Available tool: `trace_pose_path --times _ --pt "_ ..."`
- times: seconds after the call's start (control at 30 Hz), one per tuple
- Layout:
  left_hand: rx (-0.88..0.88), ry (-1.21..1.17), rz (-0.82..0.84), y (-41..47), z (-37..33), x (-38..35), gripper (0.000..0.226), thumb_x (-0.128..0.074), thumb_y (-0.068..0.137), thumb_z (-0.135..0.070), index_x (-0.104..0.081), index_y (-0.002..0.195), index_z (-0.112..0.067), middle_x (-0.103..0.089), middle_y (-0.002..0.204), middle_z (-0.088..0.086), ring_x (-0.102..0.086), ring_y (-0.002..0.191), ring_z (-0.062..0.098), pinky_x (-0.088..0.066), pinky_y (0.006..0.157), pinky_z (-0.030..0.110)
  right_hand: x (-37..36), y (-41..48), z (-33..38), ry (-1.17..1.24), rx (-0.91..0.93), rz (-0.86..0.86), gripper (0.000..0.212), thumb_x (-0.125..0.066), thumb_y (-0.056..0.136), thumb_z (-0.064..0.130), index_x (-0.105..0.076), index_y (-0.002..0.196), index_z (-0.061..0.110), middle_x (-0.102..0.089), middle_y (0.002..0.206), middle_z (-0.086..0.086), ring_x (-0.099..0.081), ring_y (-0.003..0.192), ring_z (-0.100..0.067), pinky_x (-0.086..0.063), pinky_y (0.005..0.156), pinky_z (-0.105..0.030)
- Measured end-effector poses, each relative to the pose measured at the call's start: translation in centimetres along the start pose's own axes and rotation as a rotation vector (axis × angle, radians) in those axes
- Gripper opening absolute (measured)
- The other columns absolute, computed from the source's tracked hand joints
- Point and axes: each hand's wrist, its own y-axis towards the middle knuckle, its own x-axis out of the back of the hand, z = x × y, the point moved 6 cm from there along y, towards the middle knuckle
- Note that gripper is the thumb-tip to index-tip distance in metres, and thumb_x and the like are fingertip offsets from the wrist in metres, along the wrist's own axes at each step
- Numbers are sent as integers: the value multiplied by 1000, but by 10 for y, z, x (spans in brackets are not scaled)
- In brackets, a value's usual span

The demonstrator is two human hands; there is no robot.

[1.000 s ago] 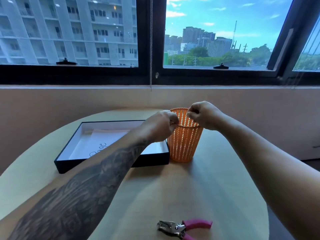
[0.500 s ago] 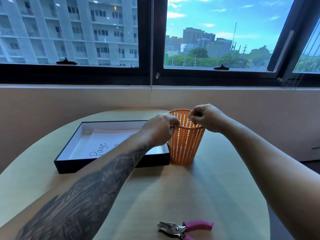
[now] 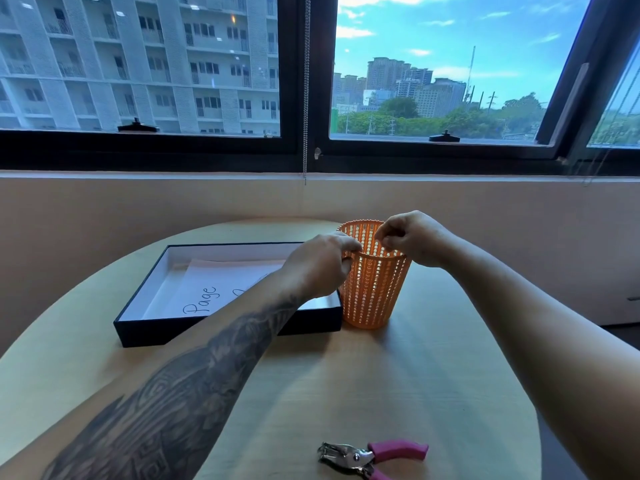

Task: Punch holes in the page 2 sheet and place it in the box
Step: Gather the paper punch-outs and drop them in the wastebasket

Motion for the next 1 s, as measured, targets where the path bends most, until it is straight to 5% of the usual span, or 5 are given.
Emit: trace_pose_path --times 0.33,0.6,0.83,1.0 --pt "9 -23 -9 -4 -2 -1 36 -56 97 -22 -61 133 -24 -58 141 -7 -60 116 15 -53 94 38 0 -2 -1 -41 19 -70 15 -71 91 10 -66 87 24 -68 91 2 -66 82 -11 -46 60 -15" --pt "20 -53 25 -23 2 1 56 -61 94 -26 -44 148 -28 -35 157 -11 -57 121 18 -51 98 41 10 -18 16 -81 189 -189 18 -68 93 14 -72 111 15 -69 100 4 -67 91 -12 -50 74 -14" --pt "86 -124 33 -91 22 8 26 -62 94 -28 -66 120 -29 -66 114 -15 -63 97 6 -52 88 33 -14 -79 58 -126 423 -233 15 -69 91 17 -73 106 18 -65 99 8 -60 93 -12 -51 83 -29" --pt "185 -167 123 -149 50 -14 16 -64 92 -32 -72 106 -29 -70 106 -13 -65 96 7 -54 89 36 -78 -138 70 -68 465 0 14 -67 91 22 -73 104 22 -66 95 8 -62 86 -11 -55 79 -34"
